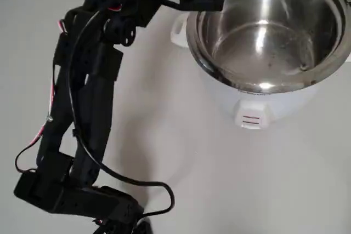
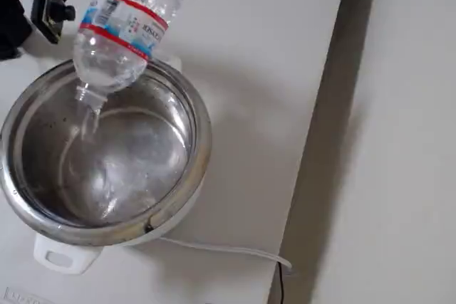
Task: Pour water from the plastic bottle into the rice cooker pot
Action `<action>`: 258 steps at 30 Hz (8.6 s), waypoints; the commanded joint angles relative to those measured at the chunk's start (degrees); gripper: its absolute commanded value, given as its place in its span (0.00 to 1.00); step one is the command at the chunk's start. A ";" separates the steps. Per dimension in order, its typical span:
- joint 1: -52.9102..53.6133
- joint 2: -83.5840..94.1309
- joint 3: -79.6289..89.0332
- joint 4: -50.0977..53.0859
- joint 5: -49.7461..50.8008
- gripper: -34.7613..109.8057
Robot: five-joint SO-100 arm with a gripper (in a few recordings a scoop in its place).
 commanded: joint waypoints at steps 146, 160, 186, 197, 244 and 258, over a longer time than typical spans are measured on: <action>-20.13 18.28 72.95 -66.53 -108.81 0.37; -16.70 -39.99 55.11 -108.37 -108.63 0.40; -8.96 -61.61 19.34 -96.86 -108.54 0.57; -9.67 -60.38 20.74 -100.02 -108.28 0.57; -9.05 48.69 80.95 -29.36 -66.62 0.49; -2.72 88.15 82.27 37.27 -26.98 0.29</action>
